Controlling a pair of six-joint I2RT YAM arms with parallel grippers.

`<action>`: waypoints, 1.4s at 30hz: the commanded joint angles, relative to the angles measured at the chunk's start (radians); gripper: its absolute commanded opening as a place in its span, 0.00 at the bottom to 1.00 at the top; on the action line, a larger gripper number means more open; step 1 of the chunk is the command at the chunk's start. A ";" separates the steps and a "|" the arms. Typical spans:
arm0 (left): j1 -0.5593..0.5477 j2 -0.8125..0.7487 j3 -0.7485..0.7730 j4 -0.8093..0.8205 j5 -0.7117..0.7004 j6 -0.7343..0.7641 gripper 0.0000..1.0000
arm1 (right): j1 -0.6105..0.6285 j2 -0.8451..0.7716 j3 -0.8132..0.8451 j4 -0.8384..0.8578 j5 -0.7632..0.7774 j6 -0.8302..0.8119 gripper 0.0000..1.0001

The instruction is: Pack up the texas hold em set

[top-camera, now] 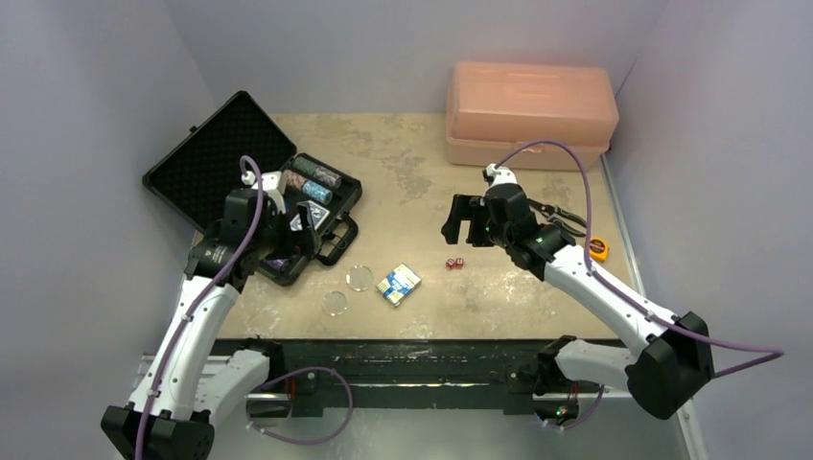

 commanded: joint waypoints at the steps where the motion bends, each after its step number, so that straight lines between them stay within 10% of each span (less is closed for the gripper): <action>1: -0.018 -0.034 0.029 0.015 0.026 0.008 0.97 | 0.015 0.058 0.080 -0.125 0.119 0.117 0.99; 21: -0.055 -0.061 0.023 0.004 0.004 0.008 0.96 | 0.032 0.326 0.123 -0.205 0.209 0.279 0.63; 42: -0.065 -0.048 0.021 0.005 0.000 0.011 0.94 | 0.037 0.465 0.058 -0.123 0.197 0.257 0.45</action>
